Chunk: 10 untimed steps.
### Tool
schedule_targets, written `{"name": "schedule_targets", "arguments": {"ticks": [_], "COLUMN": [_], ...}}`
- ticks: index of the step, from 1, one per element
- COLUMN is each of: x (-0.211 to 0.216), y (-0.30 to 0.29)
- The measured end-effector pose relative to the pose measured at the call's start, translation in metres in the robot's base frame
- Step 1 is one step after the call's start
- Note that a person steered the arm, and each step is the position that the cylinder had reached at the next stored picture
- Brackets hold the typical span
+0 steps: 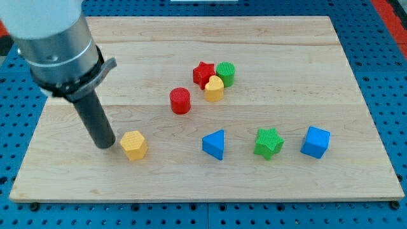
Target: Place the red circle to the left center of the board
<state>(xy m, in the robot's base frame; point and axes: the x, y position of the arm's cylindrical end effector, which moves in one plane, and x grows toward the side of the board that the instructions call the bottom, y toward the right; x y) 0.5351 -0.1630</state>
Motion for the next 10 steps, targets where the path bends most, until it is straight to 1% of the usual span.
{"name": "schedule_targets", "arguments": {"ticks": [2,3,4,5,6,7,8,9,10], "x": [0.008,-0.003,-0.049,-0.07,-0.058,-0.056,-0.085,-0.095,-0.092], "y": [0.041,0.003,0.019,0.045,0.059,0.138,0.161,0.113,0.02]}}
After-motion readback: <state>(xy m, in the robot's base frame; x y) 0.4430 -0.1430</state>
